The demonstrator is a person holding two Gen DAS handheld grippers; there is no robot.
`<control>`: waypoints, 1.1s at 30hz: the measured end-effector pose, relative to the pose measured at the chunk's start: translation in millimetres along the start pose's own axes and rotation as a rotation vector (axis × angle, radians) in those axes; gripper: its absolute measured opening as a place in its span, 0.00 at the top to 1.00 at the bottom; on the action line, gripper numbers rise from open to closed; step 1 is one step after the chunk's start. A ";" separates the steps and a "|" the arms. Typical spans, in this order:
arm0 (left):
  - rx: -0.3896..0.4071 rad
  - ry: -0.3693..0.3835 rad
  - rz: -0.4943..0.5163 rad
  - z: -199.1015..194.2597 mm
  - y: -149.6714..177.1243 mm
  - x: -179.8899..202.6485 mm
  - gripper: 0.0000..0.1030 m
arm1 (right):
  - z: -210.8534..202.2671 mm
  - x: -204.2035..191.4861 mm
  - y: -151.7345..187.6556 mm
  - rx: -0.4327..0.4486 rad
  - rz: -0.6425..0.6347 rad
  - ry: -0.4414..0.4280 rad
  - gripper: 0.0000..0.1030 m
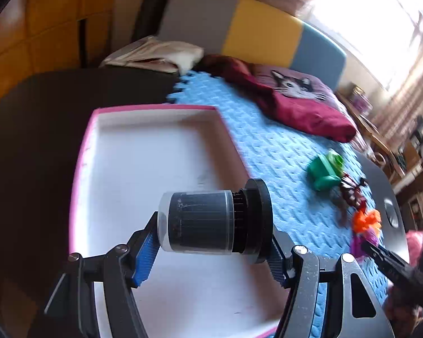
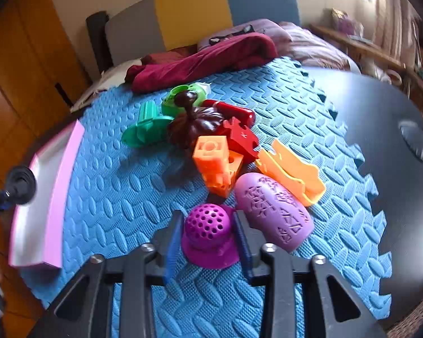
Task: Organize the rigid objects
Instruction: 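Carry the cylinder cup into the white tray and open the left gripper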
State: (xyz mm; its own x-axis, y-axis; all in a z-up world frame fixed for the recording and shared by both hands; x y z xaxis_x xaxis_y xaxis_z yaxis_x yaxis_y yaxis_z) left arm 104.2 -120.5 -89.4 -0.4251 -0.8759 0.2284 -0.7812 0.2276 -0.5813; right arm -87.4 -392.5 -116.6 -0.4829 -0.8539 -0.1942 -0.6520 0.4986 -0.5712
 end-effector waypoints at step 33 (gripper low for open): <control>0.019 -0.078 -0.076 68.1 -88.7 -25.7 0.11 | 9.7 -9.5 5.6 -0.008 -0.062 0.066 0.67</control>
State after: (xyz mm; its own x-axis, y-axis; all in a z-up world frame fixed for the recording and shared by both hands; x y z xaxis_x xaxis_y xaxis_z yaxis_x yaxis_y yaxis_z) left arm 215.6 -147.2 -96.9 -0.3272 -0.9211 0.2113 -0.8010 0.1517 -0.5791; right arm -80.8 -383.1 -125.6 -0.4786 -0.8717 -0.1054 -0.6862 0.4462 -0.5745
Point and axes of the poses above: each gripper's, at about its wrist camera, not at the fingertips, and z roughly the way its jaws point, x to its right, y to its underside, the point moved 5 cm from there along z, roughly the way its jaws point, and after that the axes turned 3 degrees about z, right-handed, at the moved point
